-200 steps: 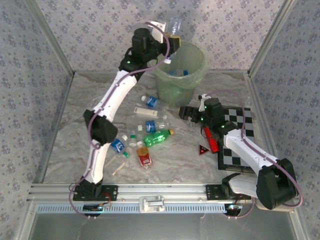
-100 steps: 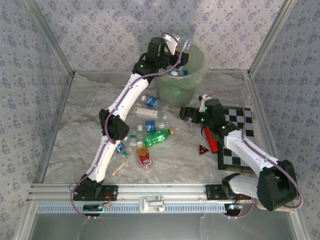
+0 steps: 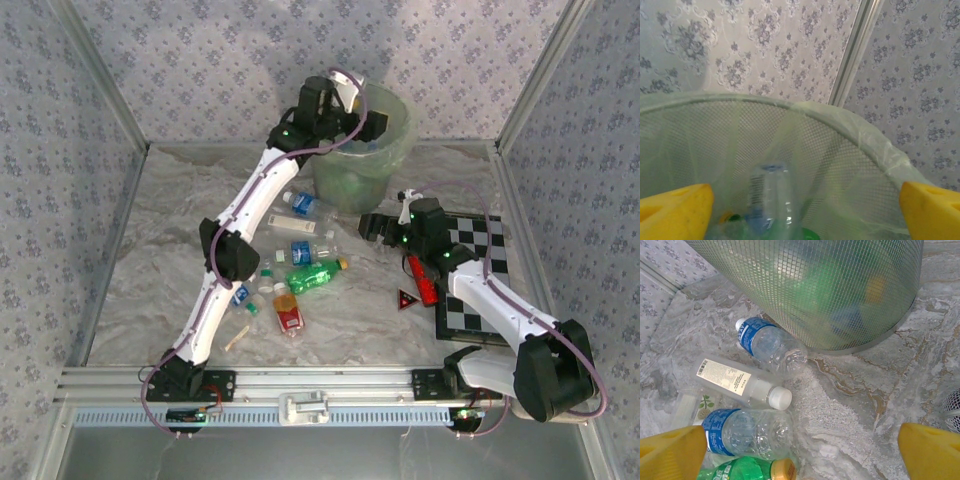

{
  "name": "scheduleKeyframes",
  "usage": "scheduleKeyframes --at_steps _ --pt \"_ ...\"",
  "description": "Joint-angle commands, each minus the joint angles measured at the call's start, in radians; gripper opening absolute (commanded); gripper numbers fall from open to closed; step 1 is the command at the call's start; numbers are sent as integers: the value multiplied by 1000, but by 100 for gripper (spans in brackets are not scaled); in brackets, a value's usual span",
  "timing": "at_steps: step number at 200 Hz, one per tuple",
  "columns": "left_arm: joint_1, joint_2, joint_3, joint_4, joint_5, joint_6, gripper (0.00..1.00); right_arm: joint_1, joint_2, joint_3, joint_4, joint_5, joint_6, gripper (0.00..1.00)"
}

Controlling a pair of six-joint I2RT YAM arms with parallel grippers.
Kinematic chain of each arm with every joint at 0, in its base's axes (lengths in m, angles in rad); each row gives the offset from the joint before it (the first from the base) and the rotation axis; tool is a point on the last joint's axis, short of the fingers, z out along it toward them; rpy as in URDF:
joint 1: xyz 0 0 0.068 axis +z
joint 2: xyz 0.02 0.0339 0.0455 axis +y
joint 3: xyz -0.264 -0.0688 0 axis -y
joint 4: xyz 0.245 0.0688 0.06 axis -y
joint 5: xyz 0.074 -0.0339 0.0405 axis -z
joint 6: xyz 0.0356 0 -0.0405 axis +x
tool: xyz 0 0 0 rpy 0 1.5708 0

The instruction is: Put the plastic bottles in the bin

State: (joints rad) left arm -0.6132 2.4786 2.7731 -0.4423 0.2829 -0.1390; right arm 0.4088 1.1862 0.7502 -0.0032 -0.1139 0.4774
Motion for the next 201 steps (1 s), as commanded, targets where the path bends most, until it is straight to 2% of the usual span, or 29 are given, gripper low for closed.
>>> scheduleKeyframes --at_steps 1,44,70,95,127,158,201 --pt "-20 -113 8 -38 0 30 100 14 -12 -3 10 -10 15 100" --pt "-21 -199 -11 -99 0 16 100 55 1 4 11 -6 4 100" --pt "-22 -298 -154 -62 -12 17 100 99 15 14 4 -3 6 100" --pt "-21 -467 -490 116 -44 25 100 168 41 30 -15 22 8 100" --pt "-20 -698 -918 340 -164 57 100 292 102 50 -20 28 38 100" --pt "2 -866 -1213 428 -285 49 100 414 208 102 -62 48 50 100" --pt "86 -1079 -1579 497 -443 -65 100 537 355 204 -122 47 69 100"
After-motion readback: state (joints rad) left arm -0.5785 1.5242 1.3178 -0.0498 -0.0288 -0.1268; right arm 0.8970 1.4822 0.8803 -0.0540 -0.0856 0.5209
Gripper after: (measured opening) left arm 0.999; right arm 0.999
